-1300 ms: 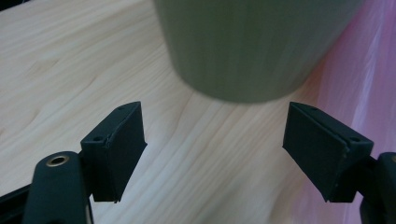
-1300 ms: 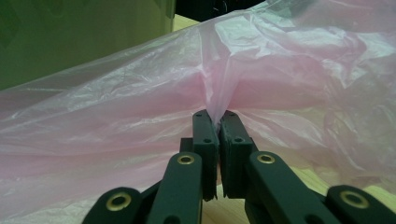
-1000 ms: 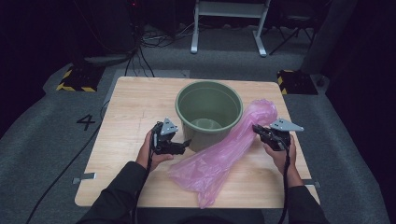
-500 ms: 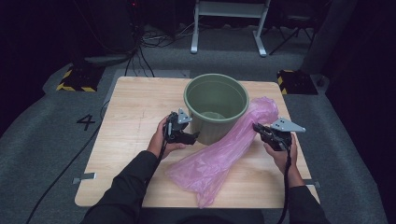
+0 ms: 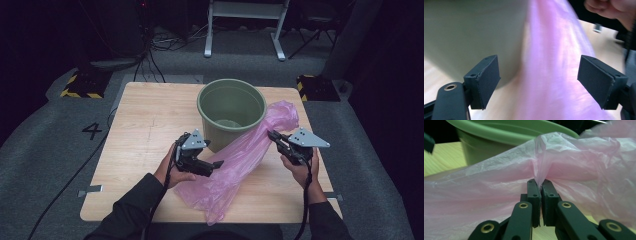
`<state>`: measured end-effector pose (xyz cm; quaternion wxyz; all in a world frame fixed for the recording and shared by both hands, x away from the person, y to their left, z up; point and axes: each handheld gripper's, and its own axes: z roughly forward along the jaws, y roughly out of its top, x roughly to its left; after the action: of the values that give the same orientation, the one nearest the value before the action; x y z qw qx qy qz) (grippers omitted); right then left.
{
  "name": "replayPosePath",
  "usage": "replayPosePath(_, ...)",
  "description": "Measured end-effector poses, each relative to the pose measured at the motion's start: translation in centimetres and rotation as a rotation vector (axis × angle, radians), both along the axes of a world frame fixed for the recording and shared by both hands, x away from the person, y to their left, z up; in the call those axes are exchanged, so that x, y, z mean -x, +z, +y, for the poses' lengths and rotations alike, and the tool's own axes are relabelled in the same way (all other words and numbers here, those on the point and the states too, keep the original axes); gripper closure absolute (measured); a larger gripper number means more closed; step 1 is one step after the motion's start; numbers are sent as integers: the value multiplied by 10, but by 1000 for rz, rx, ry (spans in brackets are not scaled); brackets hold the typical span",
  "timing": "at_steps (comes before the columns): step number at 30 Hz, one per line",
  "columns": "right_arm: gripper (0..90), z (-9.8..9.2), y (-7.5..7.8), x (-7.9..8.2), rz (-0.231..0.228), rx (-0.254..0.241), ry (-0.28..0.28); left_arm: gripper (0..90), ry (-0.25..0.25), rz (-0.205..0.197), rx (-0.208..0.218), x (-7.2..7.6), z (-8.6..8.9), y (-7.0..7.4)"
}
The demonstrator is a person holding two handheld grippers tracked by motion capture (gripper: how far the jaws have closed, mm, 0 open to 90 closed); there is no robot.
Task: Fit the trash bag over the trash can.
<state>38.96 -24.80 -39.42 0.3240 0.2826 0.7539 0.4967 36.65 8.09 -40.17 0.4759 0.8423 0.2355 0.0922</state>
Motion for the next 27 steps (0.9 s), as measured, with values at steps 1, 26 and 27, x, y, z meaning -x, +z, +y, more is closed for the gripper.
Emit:
replayPosePath(1, 872, 2, 2, 1, -8, 2, 5, 178, -21, 20, -6, 3, -5, -4)
replayPosePath(26, 866, 40, 49, 30, -224, 4, 198, 814, 91, -142, -121, -6, -2, -39)
replayPosePath(27, 866, 42, 51, 29, -227, 6, 203, 821, 91, -144, -113, -5, 0, -38)
